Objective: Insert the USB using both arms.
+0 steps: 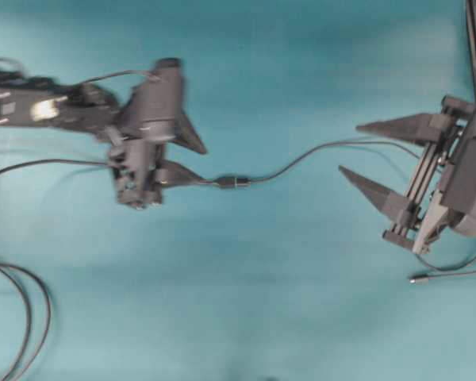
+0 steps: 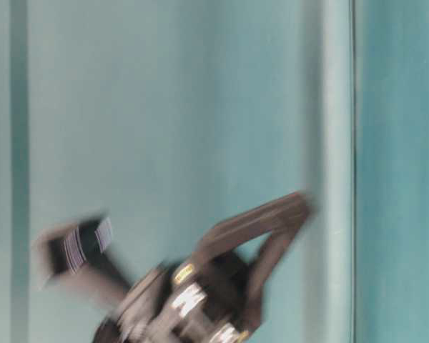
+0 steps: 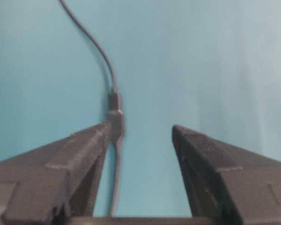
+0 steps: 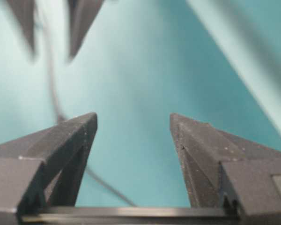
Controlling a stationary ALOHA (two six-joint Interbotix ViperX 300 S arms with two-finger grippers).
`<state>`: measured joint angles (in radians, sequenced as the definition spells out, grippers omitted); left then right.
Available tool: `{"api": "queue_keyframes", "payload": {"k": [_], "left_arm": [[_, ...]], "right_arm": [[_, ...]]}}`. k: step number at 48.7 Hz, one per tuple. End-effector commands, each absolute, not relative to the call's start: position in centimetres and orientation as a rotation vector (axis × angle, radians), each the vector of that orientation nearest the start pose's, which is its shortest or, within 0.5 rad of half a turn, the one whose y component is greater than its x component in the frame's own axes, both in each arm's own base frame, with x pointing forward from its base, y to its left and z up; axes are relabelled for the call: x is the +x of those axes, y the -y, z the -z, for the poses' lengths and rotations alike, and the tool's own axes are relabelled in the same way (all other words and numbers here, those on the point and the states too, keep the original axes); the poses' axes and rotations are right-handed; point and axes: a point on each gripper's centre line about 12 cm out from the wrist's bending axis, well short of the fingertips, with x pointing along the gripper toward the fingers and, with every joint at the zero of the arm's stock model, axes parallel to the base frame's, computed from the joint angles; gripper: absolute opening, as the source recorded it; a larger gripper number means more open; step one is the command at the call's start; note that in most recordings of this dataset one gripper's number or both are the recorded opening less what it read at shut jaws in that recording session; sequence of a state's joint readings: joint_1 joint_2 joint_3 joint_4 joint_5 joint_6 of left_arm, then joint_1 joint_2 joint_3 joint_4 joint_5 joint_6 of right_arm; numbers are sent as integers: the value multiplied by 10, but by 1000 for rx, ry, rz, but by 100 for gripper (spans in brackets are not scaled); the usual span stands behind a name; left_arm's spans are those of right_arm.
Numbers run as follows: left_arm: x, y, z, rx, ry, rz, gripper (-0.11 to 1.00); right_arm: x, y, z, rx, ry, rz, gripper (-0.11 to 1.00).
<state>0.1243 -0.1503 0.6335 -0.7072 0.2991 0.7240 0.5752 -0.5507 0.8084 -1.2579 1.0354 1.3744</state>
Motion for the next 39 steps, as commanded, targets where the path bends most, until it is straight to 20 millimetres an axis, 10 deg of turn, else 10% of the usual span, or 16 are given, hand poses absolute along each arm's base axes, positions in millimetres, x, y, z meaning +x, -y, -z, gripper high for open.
{"api": "queue_keyframes", "payload": {"k": [1, 27, 39], "left_arm": [[349, -21, -242, -56, -581, 28, 66], [233, -24, -273, 14, -163, -165, 66], [193, -23, -274, 10, -55, -172, 66]], "right_arm": [[254, -37, -291, -130, -442, 437, 71], [253, 66, -257, 36, -399, 380, 71], [251, 63, -244, 79, -379, 214, 71]]}}
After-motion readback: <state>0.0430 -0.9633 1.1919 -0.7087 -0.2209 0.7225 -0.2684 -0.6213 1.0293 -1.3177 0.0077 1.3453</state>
